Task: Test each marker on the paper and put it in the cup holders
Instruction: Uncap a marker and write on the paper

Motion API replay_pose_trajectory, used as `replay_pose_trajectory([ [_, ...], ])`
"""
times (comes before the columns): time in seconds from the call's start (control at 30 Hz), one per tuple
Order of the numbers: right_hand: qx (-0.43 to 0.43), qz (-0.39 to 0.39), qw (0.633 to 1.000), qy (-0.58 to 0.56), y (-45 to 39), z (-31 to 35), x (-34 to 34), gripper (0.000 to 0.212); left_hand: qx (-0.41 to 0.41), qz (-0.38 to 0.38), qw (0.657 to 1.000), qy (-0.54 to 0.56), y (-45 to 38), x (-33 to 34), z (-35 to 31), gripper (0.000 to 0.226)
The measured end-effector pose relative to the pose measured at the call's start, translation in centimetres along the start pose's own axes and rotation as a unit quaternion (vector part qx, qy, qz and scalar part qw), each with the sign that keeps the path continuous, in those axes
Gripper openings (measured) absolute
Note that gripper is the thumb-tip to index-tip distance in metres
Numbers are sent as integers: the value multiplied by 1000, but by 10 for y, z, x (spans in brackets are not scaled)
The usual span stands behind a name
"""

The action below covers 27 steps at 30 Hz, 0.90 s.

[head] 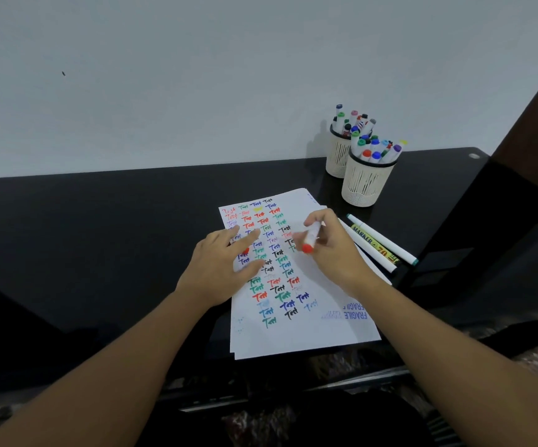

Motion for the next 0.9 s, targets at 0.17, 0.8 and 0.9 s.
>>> replay_pose_trajectory([
  [0.17, 15, -51, 998, 44, 9, -3, -3, 52, -7, 20, 1000, -17, -2, 0, 1, 79],
  [0.8, 3, -34, 995, 95, 22, -16, -6, 14, -23, 62, 997, -28, -2, -4, -3, 67],
  [0.9, -2, -37, 994, 102, 21, -19, -7, 12, -24, 55, 998, -23, -1, -3, -3, 74],
])
Point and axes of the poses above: each hand's wrist, its own y-axis away from the middle knuckle, its own x-axis out of the palm, z = x × y, the point moved 1 cm from there along -y, towards the middle knuckle, and after that the axes turned 6 degrees about -y, right-handed, at the moved point
